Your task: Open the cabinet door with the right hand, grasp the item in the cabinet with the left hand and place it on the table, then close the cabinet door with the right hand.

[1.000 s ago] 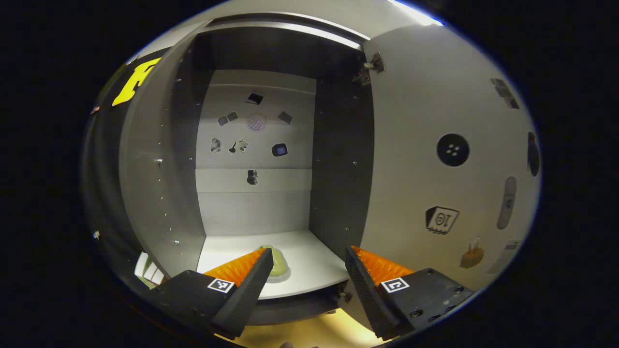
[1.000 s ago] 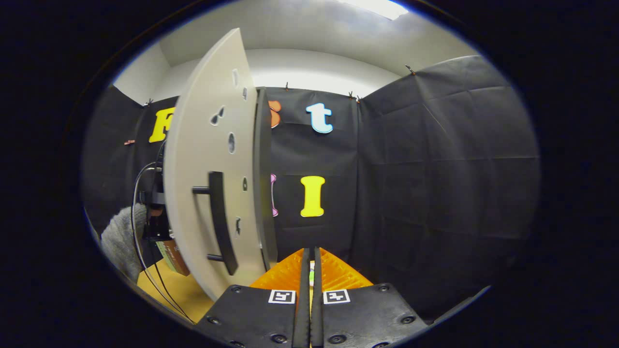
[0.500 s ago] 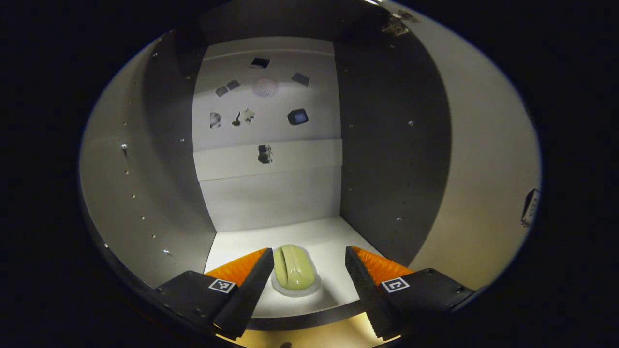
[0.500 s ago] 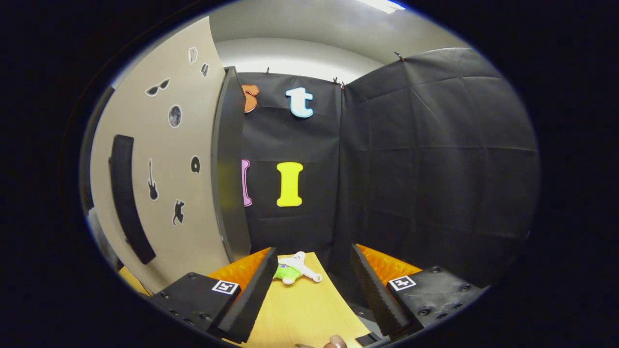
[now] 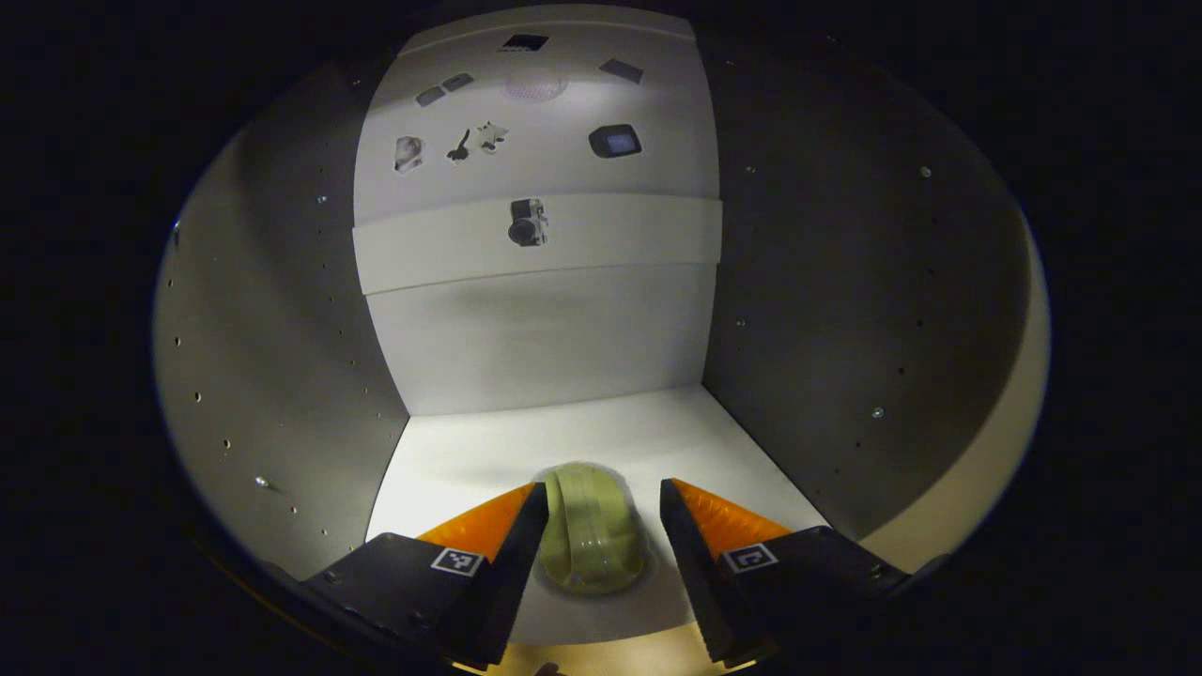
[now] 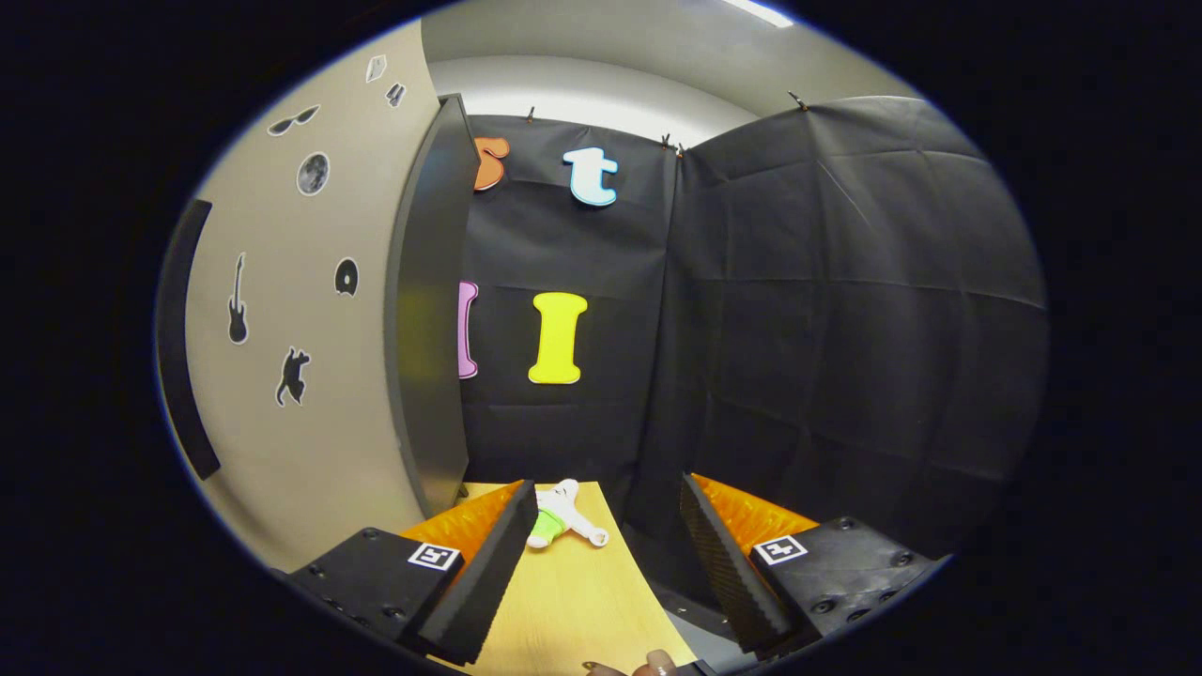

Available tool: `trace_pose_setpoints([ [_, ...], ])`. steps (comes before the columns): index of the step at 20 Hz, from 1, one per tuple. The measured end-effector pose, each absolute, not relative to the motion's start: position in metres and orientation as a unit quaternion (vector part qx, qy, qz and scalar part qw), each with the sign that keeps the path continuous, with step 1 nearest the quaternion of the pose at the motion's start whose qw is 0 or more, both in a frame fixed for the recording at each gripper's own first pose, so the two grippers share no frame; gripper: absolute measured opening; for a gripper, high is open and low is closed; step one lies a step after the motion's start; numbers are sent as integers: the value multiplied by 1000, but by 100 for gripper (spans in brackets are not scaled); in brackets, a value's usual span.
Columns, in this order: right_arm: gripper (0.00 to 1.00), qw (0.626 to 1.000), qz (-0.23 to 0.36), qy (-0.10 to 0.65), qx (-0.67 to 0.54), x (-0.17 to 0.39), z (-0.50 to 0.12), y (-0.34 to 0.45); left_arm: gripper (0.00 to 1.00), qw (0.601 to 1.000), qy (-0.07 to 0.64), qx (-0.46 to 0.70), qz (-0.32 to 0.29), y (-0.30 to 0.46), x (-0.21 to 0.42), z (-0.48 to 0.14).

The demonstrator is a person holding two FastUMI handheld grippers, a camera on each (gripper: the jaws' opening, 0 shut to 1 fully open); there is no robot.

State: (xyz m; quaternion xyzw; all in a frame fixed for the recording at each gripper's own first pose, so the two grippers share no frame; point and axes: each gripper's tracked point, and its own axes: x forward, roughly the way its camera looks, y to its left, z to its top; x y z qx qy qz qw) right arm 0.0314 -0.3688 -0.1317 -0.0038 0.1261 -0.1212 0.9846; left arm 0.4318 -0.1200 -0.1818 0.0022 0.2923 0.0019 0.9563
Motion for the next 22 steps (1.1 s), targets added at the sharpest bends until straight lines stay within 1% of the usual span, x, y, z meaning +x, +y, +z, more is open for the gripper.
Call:
trace_pose_setpoints([
  [3,98,985,-121,124,1,36,-133,-372,74,950,313,-12,12,-118,434,-194],
  [5,98,984,-123,127,2,39,-136,-375,63,948,318,-29,14,-119,437,-199],
  [6,98,985,-120,127,1,41,-138,-373,52,947,320,-29,19,-117,438,-202],
  [7,98,985,-117,128,-1,41,-138,-372,48,945,324,-28,28,-115,436,-204],
  [8,98,985,-114,127,-5,42,-139,-371,39,944,326,-29,30,-113,437,-207],
  [9,100,986,-112,126,-8,41,-140,-371,30,945,325,-33,24,-117,438,-206],
  [10,98,986,-112,125,-11,41,-141,-372,29,945,323,-38,23,-118,439,-206],
  [14,98,986,-112,123,-10,39,-142,-376,24,944,324,-22,52,-108,437,-206],
  [15,98,986,-112,120,-8,38,-141,-376,26,945,321,-25,56,-108,437,-205],
  [16,100,987,-111,118,-7,37,-141,-377,24,945,321,-29,62,-106,436,-205],
  [17,98,987,-111,118,-5,35,-140,-377,24,945,319,-32,68,-105,434,-205],
  [18,98,987,-110,118,-4,34,-140,-377,25,945,318,-38,69,-106,432,-203],
  [22,97,991,-83,108,-1,32,-132,-362,23,949,300,-58,74,-106,419,-188],
])
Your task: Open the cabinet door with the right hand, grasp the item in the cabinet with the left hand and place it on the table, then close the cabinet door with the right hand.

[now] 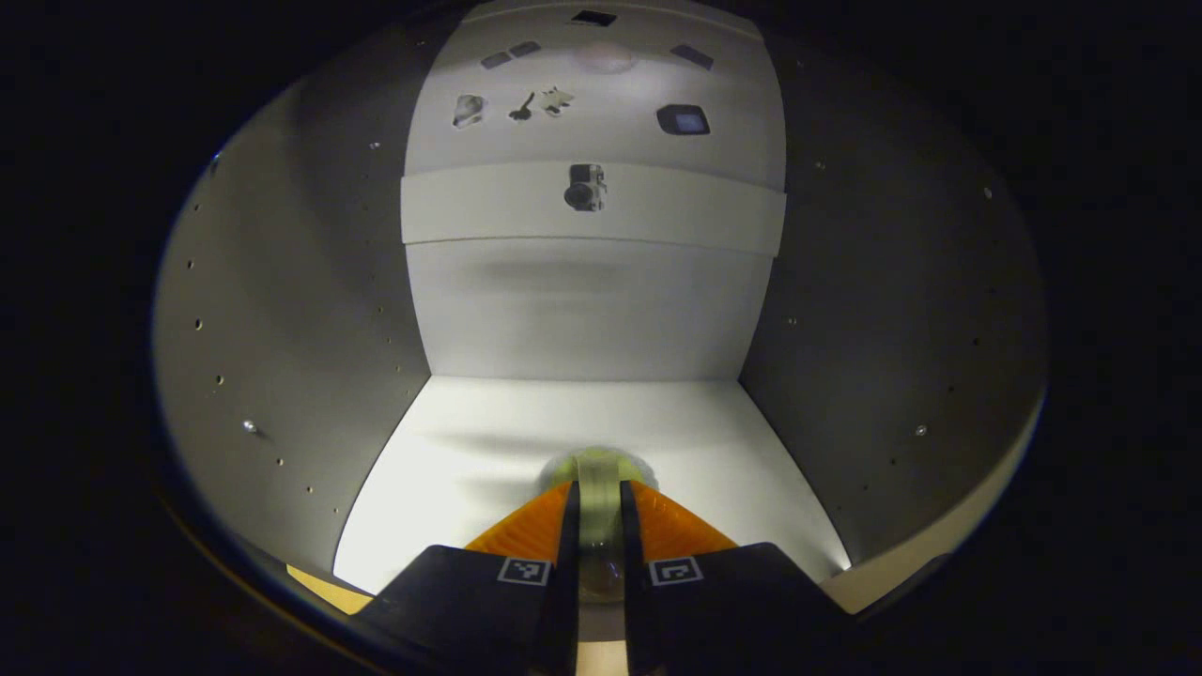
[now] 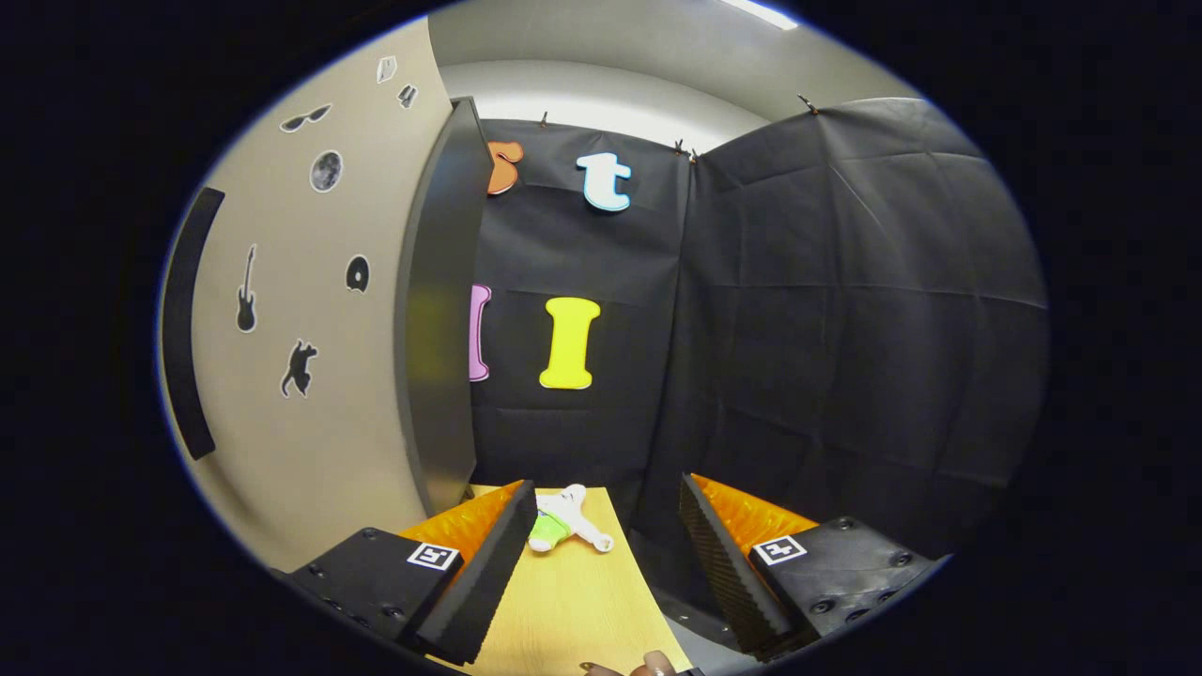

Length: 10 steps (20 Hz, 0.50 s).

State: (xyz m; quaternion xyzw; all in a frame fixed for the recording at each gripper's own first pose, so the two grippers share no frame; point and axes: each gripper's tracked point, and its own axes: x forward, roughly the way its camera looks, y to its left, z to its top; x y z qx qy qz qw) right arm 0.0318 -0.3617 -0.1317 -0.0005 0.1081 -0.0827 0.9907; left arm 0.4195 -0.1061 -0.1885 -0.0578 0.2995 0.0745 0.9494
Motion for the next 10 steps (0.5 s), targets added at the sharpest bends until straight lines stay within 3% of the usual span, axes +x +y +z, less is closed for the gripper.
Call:
trace_pose_setpoints([
  [10,98,997,-38,60,2,14,-92,-313,23,957,275,-75,59,-101,308,-153],
])
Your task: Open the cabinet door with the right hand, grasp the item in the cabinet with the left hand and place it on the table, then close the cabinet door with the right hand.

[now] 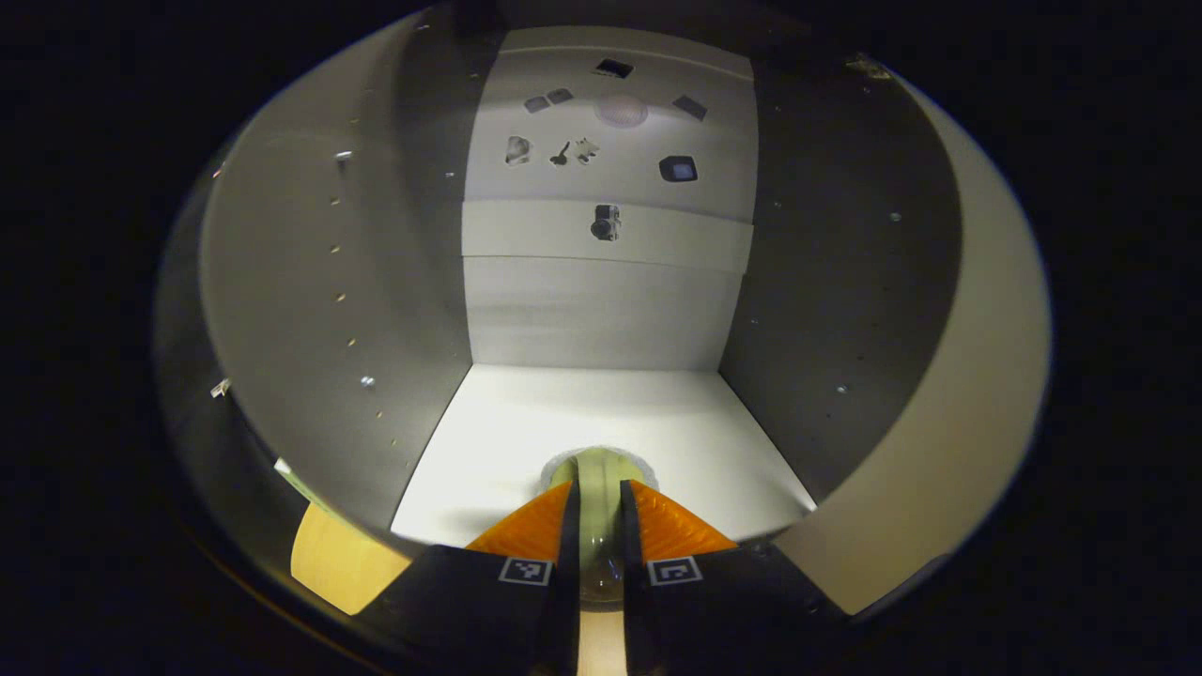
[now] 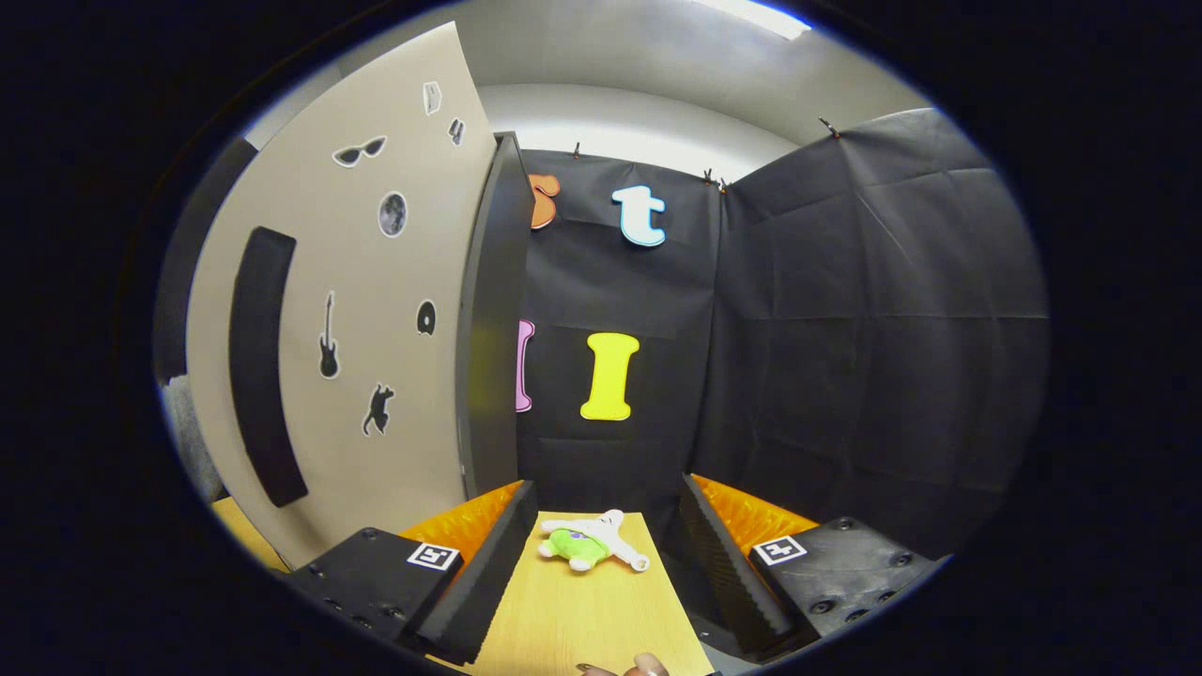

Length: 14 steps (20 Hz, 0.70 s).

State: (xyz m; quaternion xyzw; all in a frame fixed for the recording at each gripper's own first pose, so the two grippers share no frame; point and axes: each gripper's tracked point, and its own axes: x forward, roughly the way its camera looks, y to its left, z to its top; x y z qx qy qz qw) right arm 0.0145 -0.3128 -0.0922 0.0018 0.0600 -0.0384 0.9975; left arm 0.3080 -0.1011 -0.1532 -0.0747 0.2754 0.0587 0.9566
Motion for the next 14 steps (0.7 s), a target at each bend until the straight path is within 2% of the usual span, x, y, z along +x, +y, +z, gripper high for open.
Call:
trace_pose_setpoints([
  [5,98,997,-52,61,-19,-13,-79,-292,23,958,269,-80,53,-92,221,-145],
  [7,100,998,-45,46,-18,-24,-64,-273,22,958,272,-75,45,-95,186,-149],
  [9,97,998,-43,25,-29,-38,-47,-259,23,959,271,-73,38,-97,157,-153],
  [14,97,999,-31,8,-16,-73,-27,-226,22,957,272,-95,17,-125,84,-183],
])
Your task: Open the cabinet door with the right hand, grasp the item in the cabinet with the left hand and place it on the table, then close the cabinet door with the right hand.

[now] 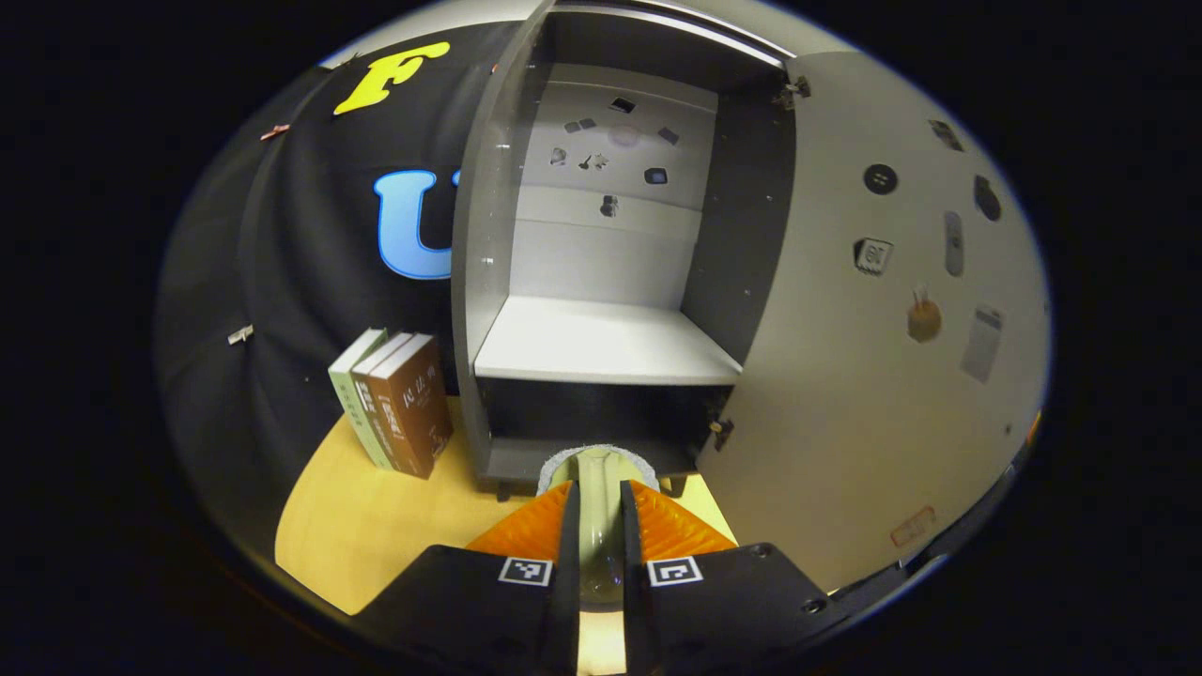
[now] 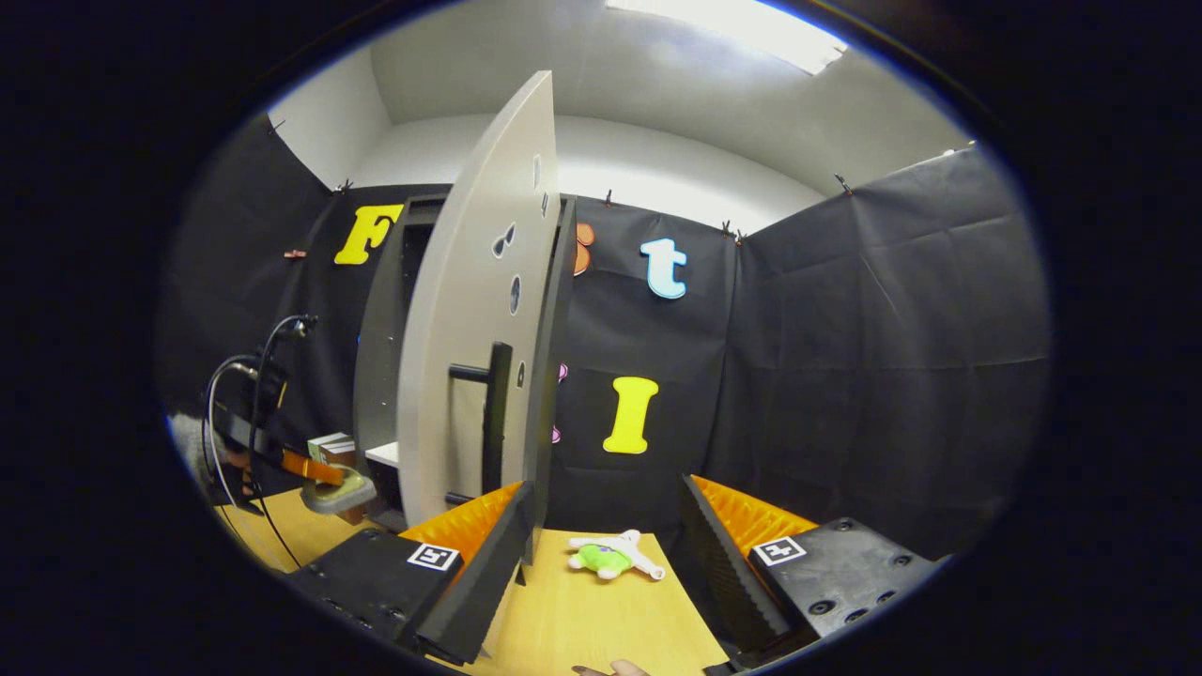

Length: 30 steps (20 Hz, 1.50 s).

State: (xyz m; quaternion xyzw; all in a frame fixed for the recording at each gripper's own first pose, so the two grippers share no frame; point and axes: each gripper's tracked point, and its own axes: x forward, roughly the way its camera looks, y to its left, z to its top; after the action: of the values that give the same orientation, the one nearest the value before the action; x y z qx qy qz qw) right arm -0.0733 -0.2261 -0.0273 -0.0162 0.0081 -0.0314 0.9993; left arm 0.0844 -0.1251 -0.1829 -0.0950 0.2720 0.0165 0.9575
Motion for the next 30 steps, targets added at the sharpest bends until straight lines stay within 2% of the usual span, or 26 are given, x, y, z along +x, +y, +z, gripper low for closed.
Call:
trace_pose_setpoints([
  [7,97,999,-30,-4,-37,-102,-17,-213,23,952,291,-96,-18,-168,45,-273],
  [14,97,999,-35,15,-33,-87,-30,-220,23,941,321,-100,-33,-196,30,-367],
  [27,97,999,-33,26,-10,-66,-40,-221,27,921,371,-119,26,-189,24,-469],
  [28,97,999,-34,27,-9,-65,-41,-222,21,920,373,-117,25,-190,23,-472],
  [29,97,999,-34,30,-9,-64,-44,-223,36,919,375,-116,26,-190,24,-474],
  [30,97,999,-34,36,-8,-63,-47,-224,34,917,379,-120,26,-191,24,-477],
])
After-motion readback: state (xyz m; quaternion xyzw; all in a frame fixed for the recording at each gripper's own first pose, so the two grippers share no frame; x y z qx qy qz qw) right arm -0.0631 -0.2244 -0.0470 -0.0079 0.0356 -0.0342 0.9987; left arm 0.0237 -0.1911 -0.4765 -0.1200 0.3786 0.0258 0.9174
